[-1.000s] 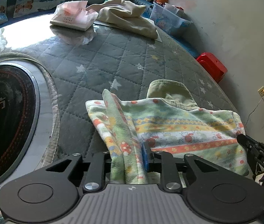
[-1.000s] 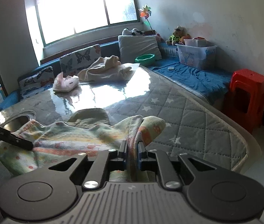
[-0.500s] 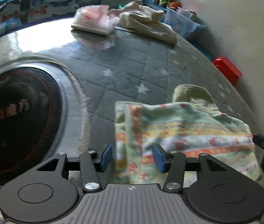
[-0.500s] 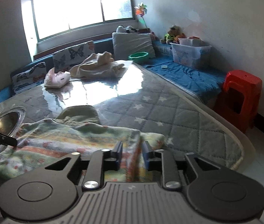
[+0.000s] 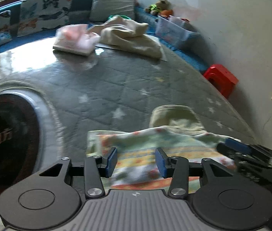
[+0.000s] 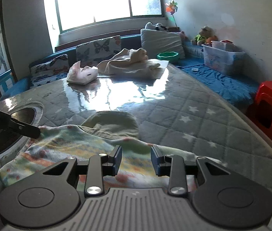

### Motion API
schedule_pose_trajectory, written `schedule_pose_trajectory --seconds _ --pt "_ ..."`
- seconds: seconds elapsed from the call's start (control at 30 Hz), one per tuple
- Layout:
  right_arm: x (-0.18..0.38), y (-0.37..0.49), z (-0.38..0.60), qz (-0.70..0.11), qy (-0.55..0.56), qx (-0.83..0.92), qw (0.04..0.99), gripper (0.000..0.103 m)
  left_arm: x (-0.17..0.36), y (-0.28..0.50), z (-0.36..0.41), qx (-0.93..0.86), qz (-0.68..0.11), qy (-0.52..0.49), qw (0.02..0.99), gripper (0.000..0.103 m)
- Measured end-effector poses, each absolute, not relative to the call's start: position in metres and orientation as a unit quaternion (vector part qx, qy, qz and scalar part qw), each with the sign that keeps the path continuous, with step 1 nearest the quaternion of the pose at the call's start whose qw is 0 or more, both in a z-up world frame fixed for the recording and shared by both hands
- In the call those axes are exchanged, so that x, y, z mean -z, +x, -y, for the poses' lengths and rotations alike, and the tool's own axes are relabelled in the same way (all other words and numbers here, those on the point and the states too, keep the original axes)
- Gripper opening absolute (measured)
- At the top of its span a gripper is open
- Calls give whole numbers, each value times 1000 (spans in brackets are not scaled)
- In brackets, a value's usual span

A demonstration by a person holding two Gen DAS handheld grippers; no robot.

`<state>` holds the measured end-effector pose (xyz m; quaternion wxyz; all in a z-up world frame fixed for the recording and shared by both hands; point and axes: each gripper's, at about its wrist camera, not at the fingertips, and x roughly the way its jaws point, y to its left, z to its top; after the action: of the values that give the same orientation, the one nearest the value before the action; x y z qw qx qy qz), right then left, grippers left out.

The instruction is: Fold clothes

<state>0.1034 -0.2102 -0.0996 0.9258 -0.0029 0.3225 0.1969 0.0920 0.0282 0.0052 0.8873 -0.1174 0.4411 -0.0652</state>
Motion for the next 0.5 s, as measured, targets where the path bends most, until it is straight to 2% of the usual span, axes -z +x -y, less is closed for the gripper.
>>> schedule_pose_trajectory --seconds 0.27,0.5 --pt "112 121 199 -337 -7 -195 921 34 7 116 -6 82 -451 -113 882 41" --pt "114 126 198 -340 -9 -194 920 42 20 127 -3 74 -460 -113 877 41"
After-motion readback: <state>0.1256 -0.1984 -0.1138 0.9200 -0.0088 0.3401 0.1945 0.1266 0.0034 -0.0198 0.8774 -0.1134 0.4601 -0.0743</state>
